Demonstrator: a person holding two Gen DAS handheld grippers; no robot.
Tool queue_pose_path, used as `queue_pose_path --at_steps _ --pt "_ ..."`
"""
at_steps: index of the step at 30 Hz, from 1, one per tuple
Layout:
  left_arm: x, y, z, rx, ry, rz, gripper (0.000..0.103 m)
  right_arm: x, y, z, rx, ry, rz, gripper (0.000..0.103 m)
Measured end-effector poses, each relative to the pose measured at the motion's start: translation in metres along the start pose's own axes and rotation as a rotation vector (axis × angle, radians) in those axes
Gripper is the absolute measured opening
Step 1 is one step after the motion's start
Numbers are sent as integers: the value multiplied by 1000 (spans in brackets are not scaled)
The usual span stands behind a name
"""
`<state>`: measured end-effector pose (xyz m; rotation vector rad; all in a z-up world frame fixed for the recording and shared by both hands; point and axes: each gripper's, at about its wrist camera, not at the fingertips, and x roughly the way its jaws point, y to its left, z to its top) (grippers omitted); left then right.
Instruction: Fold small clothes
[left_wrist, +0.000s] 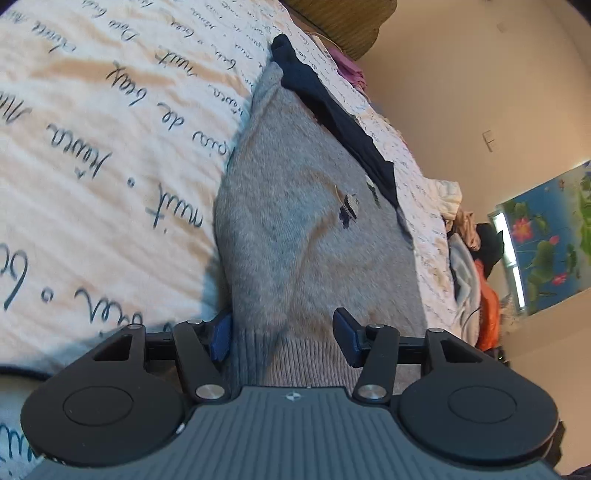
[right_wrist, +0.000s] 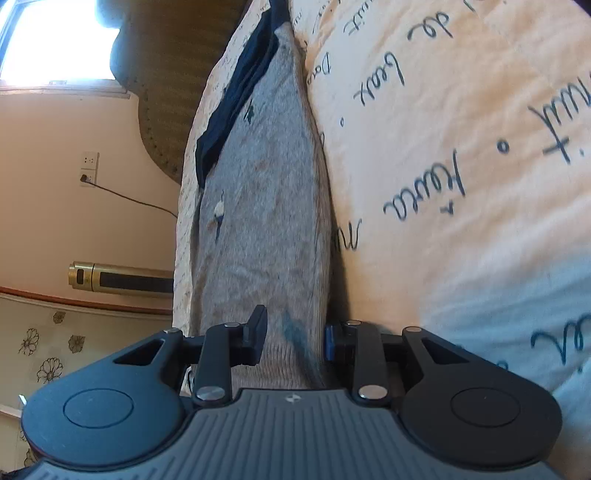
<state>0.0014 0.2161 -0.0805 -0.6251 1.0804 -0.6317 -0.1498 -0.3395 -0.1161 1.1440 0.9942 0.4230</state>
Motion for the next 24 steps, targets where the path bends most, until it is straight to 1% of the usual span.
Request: queue_pose_path --at_steps 3,4,5,6,8,10,11,13,15,17,18,20,23,24 --pt "-2 4 -3 -16 20 -1 46 -2 -1 -12 5 12 9 28" --pt "-3 5 -2 -10 27 7 41 -2 -1 -14 4 13 8 28" --pt "-3 4 -2 -4 32 21 30 -2 1 -15 -7 10 -6 26" --pt "-2 3 -2 5 42 48 21 0 5 -16 -25 11 -20 26" --pt "0 0 -1 29 60 95 8 6 13 -16 -69 25 -92 5" --pt "-5 -7 -2 91 37 143 8 8 21 -18 -119 29 -130 5" --pt "-11 -14 -2 139 24 176 8 6 27 -18 -142 28 -150 5" --pt "-24 -27 -3 209 -9 186 8 -1 37 -20 -195 20 -182 5" --pt "-28 -35 -4 261 -9 203 8 -7 38 -21 -209 18 -216 5" --pt "-16 -30 -5 255 38 245 8 -5 26 -21 -182 32 -229 4" --pt "-9 -25 -6 238 62 261 8 -4 22 -20 -164 30 -207 4" --pt "-6 -19 -7 216 64 239 9 -4 18 -20 -143 22 -177 4" --pt "-11 -14 -6 176 57 199 22 -5 13 -23 -114 13 -154 4" --pt "-13 -13 -6 167 57 198 22 -7 10 -23 -98 12 -145 5"
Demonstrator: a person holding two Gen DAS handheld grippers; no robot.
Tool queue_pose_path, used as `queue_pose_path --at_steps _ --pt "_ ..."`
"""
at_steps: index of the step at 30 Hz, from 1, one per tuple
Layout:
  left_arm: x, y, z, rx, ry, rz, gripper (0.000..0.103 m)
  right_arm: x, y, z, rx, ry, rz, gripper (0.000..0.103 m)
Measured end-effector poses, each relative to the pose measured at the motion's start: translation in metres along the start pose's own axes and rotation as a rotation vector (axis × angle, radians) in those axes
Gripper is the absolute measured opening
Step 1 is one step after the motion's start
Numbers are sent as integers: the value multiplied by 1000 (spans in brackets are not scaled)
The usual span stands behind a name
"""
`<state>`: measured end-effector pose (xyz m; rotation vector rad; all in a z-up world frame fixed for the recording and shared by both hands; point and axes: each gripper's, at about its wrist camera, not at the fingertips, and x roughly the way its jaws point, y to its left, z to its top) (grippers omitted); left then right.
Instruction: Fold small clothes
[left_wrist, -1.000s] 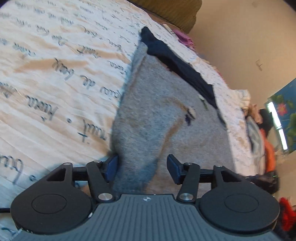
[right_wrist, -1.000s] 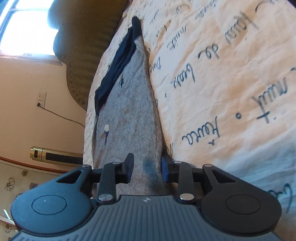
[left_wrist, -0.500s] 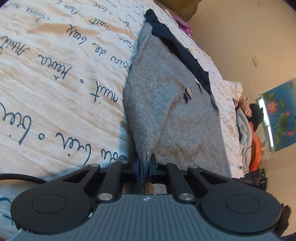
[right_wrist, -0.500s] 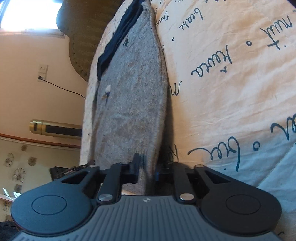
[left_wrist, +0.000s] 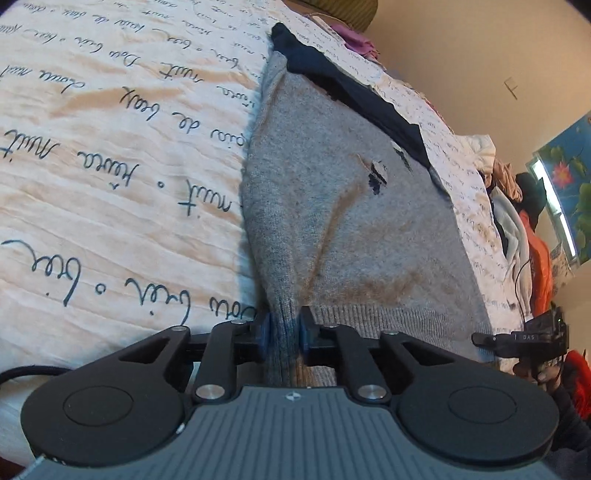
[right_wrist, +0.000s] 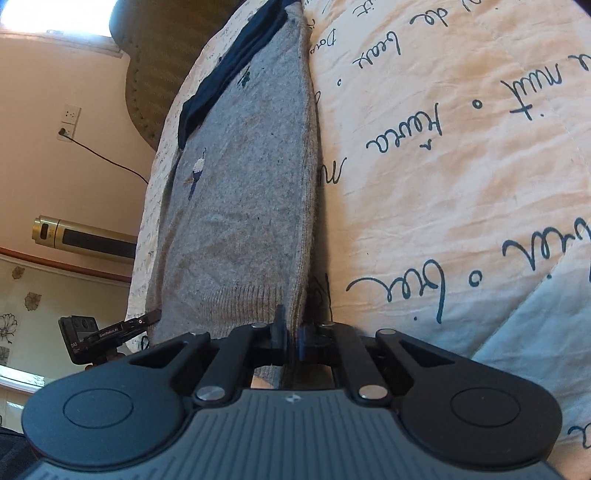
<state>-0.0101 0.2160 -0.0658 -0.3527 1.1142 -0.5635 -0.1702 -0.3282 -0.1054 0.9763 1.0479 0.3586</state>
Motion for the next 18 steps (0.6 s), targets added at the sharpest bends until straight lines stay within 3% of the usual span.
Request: queue_pose_path --at_steps 5,9,11,13,18 --pt "-19 -2 -3 -1 -53 54 28 -20 -3 -1 18 -55 -11 10" --pt "-30 -39 -12 239 -165 198 35 -39 7 3 -10 -154 -56 18" --pt "-24 -51 -16 307 -165 198 52 -38 14 4 -34 -159 -62 43" --pt "-16 -60 -21 363 -166 196 53 -31 26 5 -73 -160 -73 56" --pt "-1 -78 -31 482 -221 231 52 -12 60 5 -195 -149 -67 56"
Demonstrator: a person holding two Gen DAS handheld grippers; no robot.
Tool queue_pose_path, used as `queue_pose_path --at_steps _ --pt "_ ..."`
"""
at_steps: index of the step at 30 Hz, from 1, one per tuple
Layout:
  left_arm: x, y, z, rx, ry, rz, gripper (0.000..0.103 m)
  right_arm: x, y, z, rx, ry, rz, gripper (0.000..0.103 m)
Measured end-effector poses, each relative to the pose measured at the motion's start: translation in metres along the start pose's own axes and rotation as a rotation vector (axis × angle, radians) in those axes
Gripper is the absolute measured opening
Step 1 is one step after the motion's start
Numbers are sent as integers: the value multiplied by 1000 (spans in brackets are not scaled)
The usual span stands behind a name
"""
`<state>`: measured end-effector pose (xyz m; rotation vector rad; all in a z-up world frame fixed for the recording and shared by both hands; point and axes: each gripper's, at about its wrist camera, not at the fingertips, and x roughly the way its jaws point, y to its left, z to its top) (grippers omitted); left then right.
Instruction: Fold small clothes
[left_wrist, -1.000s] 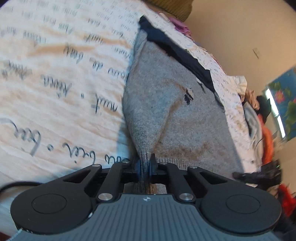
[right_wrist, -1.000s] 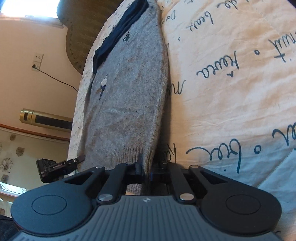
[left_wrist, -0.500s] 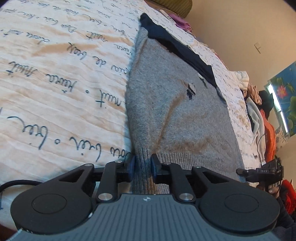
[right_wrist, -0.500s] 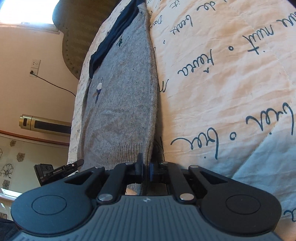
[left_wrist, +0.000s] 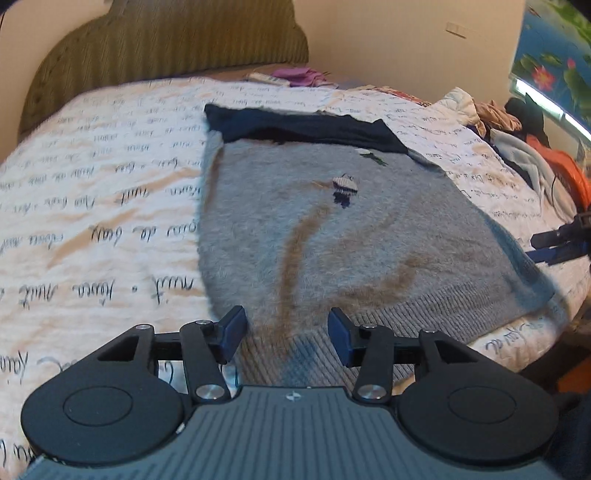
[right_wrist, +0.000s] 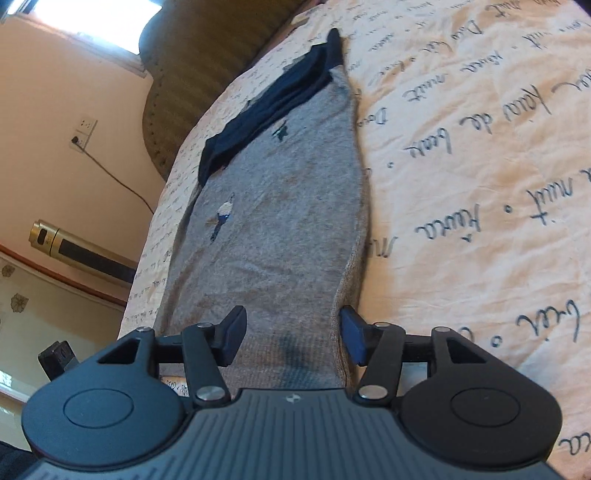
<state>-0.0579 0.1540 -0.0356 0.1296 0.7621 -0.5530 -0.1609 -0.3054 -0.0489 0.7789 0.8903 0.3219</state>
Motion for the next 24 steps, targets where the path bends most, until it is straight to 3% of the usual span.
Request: queue_pose_path --at_steps 4,10,19,24 --pt "7 -17 -2 94 -32 2 52 28 24 -3 -111 42 -50 56" --pt "26 -14 -19 88 25 1 54 43 30 -12 -201 76 -111 53" --pt "12 1 -18 25 26 -24 53 7 8 -2 -88 17 -153 58" --pt "9 15 -19 -106 48 -127 62 -2 -13 -2 8 16 -116 60"
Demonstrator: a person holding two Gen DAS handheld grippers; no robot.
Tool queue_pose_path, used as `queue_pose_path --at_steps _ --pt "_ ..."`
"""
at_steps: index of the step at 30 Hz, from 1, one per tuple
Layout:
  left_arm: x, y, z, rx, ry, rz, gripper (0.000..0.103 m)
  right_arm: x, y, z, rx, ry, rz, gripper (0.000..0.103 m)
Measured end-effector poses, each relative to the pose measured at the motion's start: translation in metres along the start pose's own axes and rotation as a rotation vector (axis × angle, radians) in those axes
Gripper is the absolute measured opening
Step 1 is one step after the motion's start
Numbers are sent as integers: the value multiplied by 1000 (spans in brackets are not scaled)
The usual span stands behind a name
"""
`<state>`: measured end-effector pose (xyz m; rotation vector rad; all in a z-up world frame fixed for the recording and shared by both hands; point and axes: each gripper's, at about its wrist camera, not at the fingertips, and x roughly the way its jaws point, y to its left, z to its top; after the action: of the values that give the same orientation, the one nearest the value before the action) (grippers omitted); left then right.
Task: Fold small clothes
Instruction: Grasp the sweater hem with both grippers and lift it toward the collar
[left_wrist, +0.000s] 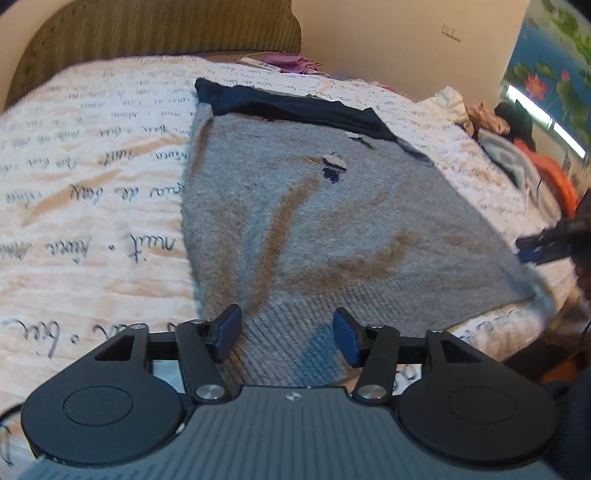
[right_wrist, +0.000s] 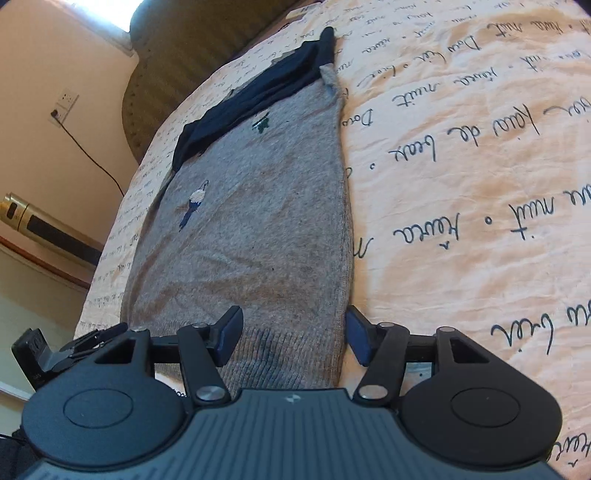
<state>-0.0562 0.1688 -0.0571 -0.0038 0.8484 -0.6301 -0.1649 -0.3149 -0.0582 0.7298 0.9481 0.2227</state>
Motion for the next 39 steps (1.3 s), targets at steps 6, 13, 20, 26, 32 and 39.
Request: queue_pose_path --at_steps 6,13,20,26,32,39 --pt "4 6 2 -175 16 -137 66 5 -6 -1 16 23 21 60" --pt "12 19 5 -288 43 -170 42 18 -8 -15 59 106 158 59" --pt "12 23 11 -252 79 -129 0 23 -29 -21 175 96 192 6" --pt "-7 25 38 -246 -9 -157 0 1 -11 -2 118 1 293 6" --pt "-9 34 102 -289 -143 -237 0 -3 18 61 45 -113 431 6" --pt "6 41 113 -212 -81 -85 8 16 20 106 18 -110 454 6"
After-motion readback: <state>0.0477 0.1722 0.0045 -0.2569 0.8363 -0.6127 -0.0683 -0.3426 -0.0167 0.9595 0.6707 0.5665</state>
